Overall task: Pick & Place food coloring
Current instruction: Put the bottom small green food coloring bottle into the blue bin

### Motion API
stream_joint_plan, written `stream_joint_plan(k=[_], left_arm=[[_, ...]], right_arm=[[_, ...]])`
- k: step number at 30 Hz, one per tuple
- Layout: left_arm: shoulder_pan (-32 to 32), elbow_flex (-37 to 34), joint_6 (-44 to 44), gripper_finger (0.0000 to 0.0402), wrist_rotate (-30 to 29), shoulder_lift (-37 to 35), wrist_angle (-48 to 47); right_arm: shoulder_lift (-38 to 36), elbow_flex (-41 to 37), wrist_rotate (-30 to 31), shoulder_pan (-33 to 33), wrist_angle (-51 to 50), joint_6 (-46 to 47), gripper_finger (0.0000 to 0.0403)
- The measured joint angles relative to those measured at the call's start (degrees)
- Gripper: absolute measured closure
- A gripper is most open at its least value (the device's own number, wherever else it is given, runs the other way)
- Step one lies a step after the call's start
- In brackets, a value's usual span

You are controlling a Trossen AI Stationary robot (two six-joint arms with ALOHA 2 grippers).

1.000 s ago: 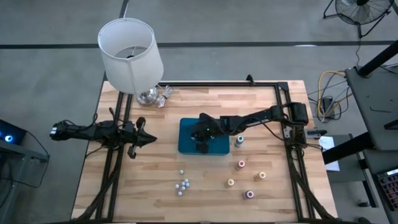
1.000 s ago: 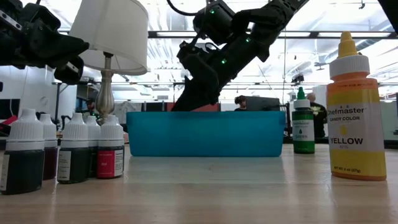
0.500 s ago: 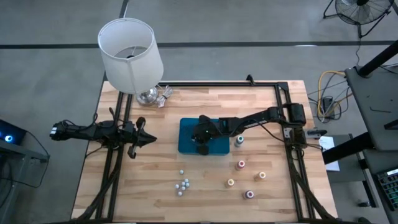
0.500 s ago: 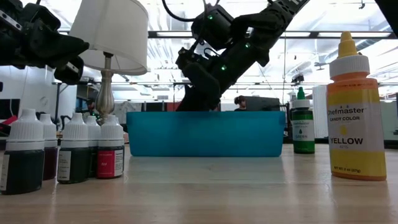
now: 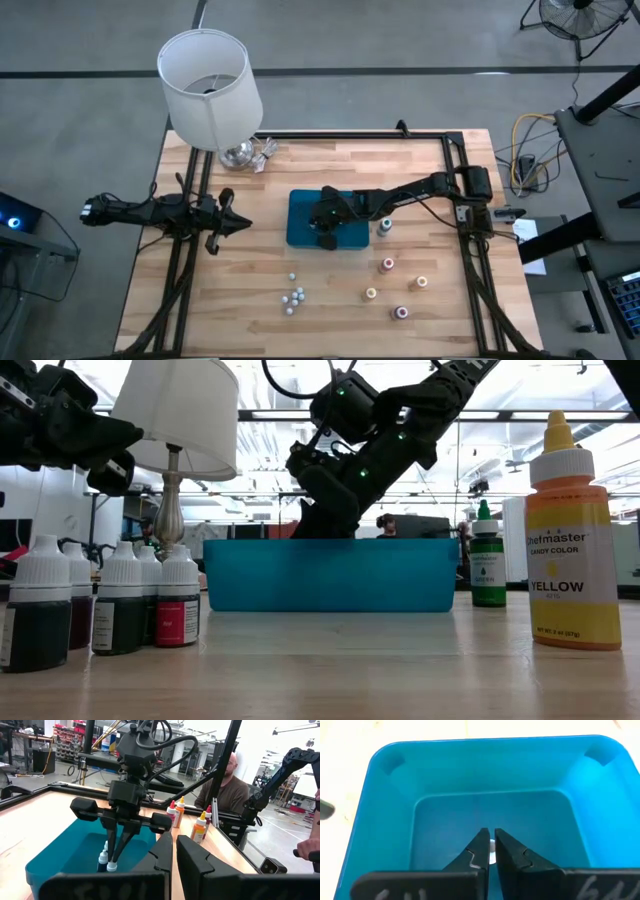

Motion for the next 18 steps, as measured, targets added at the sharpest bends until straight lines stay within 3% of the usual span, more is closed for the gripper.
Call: stream_joint_plan(k=[12, 18], left_arm=[[0.0, 0.0, 0.0, 0.0402, 0.0, 0.0, 0.0], [0.0, 0.0, 0.0, 0.0402, 0.0, 0.0, 0.0]], right_arm=[[0.0, -0.1, 0.0, 0.0, 0.3, -0.3, 0.0377], [0.0, -0.1, -0.1, 0.0, 0.3, -0.3, 0.0346]])
